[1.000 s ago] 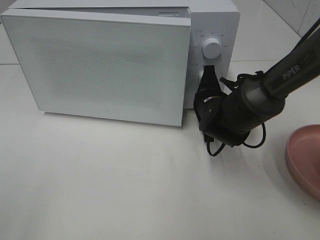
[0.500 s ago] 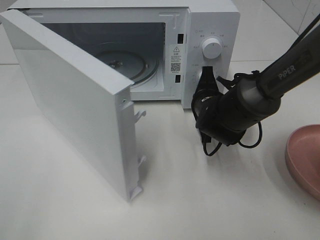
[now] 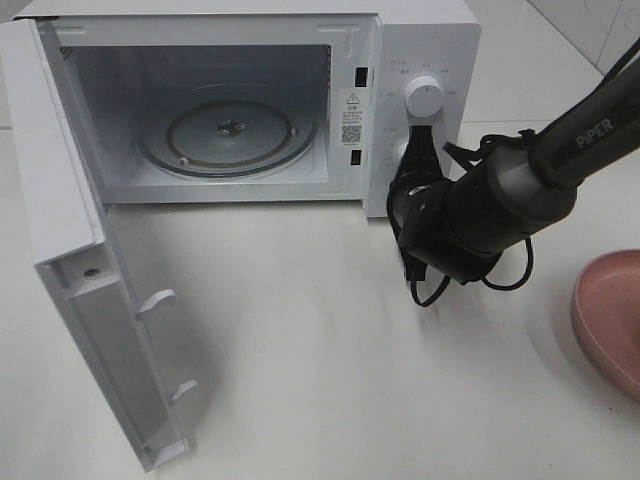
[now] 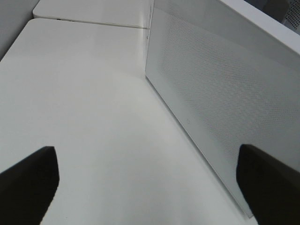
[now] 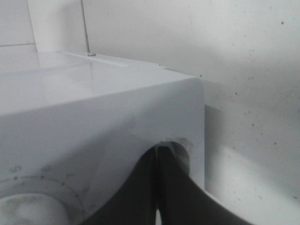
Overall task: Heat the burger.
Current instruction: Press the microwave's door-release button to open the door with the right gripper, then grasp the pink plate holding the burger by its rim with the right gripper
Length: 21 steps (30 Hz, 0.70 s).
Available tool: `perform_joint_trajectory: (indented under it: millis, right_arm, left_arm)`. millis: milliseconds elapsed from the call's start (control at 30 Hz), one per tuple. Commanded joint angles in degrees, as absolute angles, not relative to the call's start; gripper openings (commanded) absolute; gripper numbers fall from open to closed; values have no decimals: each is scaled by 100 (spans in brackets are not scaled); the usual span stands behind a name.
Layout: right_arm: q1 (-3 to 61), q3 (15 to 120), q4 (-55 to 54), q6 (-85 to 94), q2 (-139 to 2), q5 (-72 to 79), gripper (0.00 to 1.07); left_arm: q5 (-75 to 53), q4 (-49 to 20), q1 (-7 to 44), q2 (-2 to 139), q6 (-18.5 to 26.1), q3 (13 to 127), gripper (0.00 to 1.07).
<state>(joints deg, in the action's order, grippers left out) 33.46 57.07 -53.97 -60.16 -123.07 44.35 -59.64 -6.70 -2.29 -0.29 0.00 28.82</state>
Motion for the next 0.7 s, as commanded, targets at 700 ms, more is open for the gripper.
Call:
perform_joint_trajectory:
  millis: [700]
  right_arm:
    - [3409,4120,-3673,-5403,-10898,3065,0]
  left_arm:
    - [-5913,-705,-246,-17,0,2882,98]
